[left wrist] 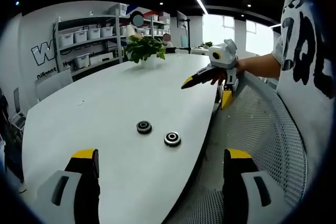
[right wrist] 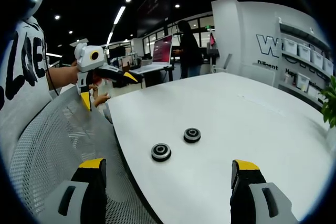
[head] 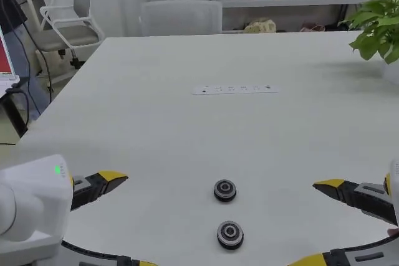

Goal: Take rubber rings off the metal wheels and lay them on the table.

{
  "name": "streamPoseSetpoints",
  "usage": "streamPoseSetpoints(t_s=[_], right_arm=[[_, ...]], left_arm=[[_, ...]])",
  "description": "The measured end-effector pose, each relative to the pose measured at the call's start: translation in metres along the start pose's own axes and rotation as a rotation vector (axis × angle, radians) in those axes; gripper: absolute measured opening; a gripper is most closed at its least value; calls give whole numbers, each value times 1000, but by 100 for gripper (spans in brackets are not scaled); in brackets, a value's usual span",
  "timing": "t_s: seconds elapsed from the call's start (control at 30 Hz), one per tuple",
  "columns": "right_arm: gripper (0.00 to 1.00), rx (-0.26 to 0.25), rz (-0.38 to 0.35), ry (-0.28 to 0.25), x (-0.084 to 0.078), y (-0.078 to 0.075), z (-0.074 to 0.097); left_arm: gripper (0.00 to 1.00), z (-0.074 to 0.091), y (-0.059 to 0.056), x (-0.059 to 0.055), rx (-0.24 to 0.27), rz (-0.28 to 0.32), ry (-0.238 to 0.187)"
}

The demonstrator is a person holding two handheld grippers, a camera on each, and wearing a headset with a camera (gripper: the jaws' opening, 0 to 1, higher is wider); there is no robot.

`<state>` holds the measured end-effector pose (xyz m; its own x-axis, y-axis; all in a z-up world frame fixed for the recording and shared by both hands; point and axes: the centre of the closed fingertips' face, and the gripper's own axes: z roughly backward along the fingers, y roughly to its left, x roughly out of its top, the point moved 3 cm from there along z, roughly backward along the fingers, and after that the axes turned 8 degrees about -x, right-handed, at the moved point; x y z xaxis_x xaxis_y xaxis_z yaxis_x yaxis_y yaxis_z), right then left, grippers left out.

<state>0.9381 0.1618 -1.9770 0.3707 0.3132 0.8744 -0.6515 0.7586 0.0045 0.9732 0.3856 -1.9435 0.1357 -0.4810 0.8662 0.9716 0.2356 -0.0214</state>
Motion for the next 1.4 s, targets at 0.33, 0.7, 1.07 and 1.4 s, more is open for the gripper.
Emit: streamPoseSetpoints(t_s=[0.33,0.7,1.07,1.4], right_arm=[[99,6,19,11,0,-1,-2],[99,8,43,16,0,-2,-4],[99,13,60,0,8,-5,-7],[97,15,80,-15,15,-10,-9]], left_arm=[[97,0,2,0,-4,-1,0],[96,1,5,0,-4,-8,9],[95,1,7,1,-4,-9,7],[95,3,12,8,4,-19,-5]])
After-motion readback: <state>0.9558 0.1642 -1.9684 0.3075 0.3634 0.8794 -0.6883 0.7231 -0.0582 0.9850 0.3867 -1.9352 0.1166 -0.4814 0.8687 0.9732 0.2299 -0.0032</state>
